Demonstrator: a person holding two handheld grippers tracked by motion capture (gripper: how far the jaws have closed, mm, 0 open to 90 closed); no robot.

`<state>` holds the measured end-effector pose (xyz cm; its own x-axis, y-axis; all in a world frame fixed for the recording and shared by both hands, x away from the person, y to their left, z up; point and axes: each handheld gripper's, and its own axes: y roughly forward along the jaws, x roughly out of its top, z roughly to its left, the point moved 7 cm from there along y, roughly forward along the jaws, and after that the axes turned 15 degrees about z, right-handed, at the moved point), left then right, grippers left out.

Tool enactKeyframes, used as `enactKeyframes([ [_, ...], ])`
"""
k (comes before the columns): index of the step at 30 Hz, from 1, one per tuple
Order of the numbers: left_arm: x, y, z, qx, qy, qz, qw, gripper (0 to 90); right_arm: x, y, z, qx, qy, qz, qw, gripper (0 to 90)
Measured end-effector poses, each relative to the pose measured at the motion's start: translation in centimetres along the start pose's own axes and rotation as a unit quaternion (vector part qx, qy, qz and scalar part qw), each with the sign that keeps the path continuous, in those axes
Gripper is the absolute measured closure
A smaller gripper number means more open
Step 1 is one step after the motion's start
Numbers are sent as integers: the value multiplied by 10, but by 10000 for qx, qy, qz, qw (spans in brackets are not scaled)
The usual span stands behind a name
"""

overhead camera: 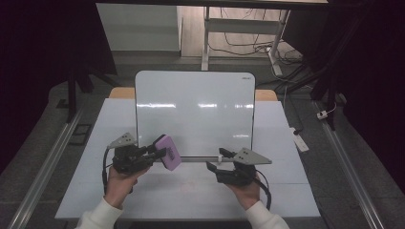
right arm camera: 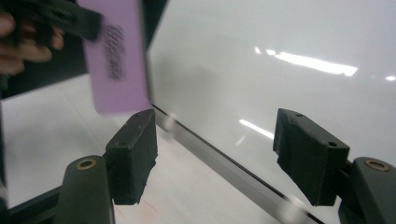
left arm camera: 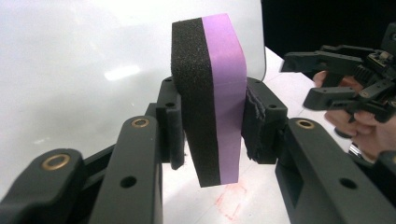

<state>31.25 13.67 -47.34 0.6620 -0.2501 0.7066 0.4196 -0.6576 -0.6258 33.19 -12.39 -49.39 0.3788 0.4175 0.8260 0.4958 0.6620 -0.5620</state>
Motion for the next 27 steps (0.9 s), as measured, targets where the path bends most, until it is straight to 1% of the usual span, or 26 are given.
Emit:
enactKeyframes([
  [2,-1,-4,3,48,0,-15,10000,619,-8,-8,-10,-122,9,26,9999,299],
  [3,-2,-6,4,71,-3,-16,10000,619,-13,-14,-17,-226,46,49,9997,299],
  [5,-4,-9,7,143,6,-10,9999,619,-21,-25,-30,-296,217,11,9993,309],
  [6,-5,-10,8,175,4,9,9998,619,-25,-31,-37,-384,263,5,9989,311],
  [7,-6,-12,9,204,-15,34,9998,619,-28,-36,-43,-469,283,3,9985,314],
  [10,-7,-14,12,215,-81,59,9997,620,-41,-52,-61,-754,200,110,9969,321],
  [12,-7,-15,12,222,-100,68,9997,620,-50,-60,-71,-805,302,123,9962,323],
  [13,-6,-16,13,236,-101,69,9996,620,-53,-63,-76,-799,360,130,9961,323],
  [14,-6,-17,13,259,-92,70,9996,620,-57,-65,-79,-842,392,148,9956,324],
  [17,-5,-20,14,317,-96,46,9994,620,-63,-65,-87,-953,390,255,9944,329],
  [18,-4,-22,14,338,-97,39,9994,620,-64,-64,-88,-953,404,277,9942,330],
  [20,-4,-24,15,362,-100,13,9993,620,-65,-62,-88,-929,402,312,9944,333],
  [23,-2,-27,16,373,-120,-27,9992,620,-67,-58,-86,-1004,268,436,9936,336],
  [27,3,-32,18,411,-126,-76,9990,621,-68,-54,-84,-1008,224,526,9933,336],
])
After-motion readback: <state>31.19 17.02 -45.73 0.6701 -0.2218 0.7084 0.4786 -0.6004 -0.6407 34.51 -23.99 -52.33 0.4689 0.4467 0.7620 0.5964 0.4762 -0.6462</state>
